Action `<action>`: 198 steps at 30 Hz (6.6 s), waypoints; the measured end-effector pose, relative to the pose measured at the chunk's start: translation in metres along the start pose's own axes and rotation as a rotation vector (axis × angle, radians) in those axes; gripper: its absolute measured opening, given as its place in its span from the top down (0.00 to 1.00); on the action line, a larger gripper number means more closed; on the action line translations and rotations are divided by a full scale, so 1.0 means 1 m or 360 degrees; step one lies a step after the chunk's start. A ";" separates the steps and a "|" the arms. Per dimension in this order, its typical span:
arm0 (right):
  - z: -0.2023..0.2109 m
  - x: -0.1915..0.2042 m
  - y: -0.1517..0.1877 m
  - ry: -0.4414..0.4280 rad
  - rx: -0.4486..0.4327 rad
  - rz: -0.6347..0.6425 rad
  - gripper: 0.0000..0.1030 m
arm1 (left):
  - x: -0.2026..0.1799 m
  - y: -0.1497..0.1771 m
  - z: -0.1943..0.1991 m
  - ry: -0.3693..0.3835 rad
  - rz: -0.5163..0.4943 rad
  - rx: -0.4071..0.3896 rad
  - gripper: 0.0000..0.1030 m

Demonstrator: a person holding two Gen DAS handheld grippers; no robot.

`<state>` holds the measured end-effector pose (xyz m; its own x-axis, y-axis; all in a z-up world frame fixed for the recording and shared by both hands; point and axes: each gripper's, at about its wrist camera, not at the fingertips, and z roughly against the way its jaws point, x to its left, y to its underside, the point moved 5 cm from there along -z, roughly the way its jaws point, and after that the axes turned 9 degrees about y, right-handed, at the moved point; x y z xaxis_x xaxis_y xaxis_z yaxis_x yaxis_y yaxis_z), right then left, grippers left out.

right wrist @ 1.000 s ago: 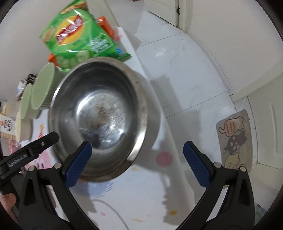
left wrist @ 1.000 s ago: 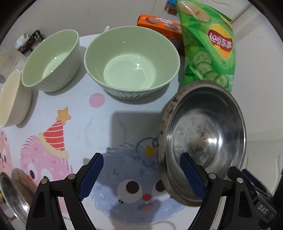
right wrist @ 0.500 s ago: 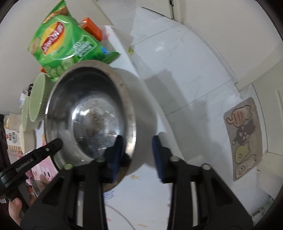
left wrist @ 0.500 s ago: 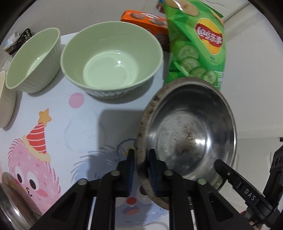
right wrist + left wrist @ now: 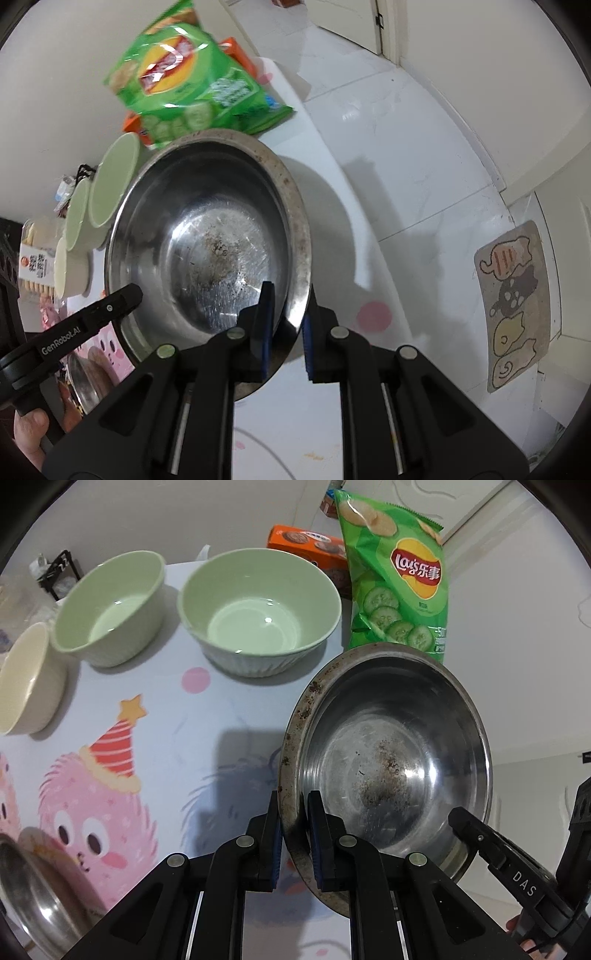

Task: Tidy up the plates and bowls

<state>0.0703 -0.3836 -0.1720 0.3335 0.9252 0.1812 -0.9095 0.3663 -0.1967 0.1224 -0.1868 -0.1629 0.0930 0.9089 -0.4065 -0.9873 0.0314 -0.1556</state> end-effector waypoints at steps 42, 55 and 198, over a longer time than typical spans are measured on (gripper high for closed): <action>0.020 0.293 0.185 -0.0285 0.0189 0.0927 0.82 | 0.290 0.171 0.194 -0.0280 0.0696 -0.0325 0.87; -0.008 0.306 0.203 -0.0195 0.0321 0.0985 0.81 | 0.308 0.181 0.179 -0.0335 0.0697 -0.0231 0.86; -0.007 0.250 0.070 -0.0096 0.0185 0.0242 0.88 | 0.163 0.021 0.106 -0.0114 0.0215 -0.0151 0.92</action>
<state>0.0920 -0.1258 -0.1467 0.1777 0.9601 0.2158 -0.9719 0.2056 -0.1145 0.1033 0.0061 -0.1368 -0.0524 0.9295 -0.3650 -0.9734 -0.1292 -0.1893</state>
